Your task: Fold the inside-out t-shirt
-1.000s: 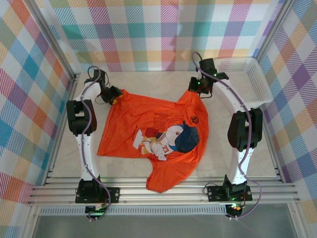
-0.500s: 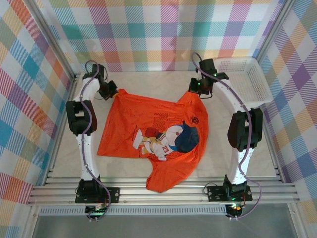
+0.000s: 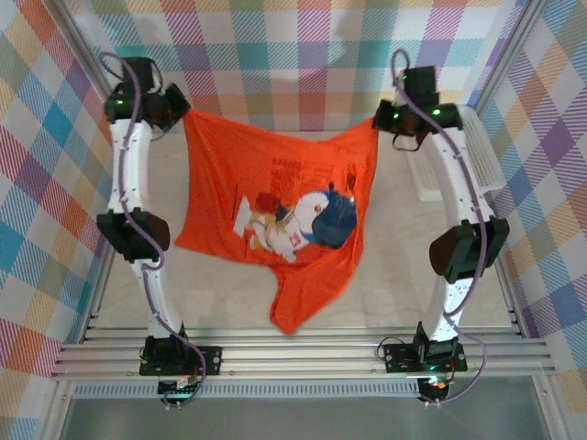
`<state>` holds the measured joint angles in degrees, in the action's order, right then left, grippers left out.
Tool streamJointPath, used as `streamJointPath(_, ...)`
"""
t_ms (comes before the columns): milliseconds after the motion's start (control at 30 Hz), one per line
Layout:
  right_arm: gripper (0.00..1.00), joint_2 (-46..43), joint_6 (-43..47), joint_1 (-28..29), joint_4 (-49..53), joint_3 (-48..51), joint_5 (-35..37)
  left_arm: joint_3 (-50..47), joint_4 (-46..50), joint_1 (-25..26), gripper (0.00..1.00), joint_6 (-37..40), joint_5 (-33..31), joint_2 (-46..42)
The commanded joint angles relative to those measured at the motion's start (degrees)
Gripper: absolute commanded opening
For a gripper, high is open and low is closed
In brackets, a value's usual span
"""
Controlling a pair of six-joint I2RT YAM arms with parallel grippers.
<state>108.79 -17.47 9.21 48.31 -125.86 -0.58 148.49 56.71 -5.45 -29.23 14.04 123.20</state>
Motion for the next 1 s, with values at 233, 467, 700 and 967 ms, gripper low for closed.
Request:
streamJointPath(233,0.0,-9.98,1.14,-2.95,4.42,-20.66,-1.33,1.28,-5.19,-4.76,0.0,-2.67,-0.23,-17.6)
streamJointPath(467,0.0,-22.12,1.87,-2.92,2.05,-13.53,-2.66,-6.41,-8.99,-7.31,0.0,-1.72,-1.28,-30.12)
streamJointPath(700,0.0,-36.58,2.28,-2.89,-3.23,-2.46,-2.36,-13.74,-10.91,-8.39,0.0,1.12,-4.61,-43.21)
streamJointPath(967,0.0,-37.43,5.18,-2.9,-2.49,-6.65,0.67,-12.93,-11.04,-8.43,0.0,1.86,-6.05,-46.21)
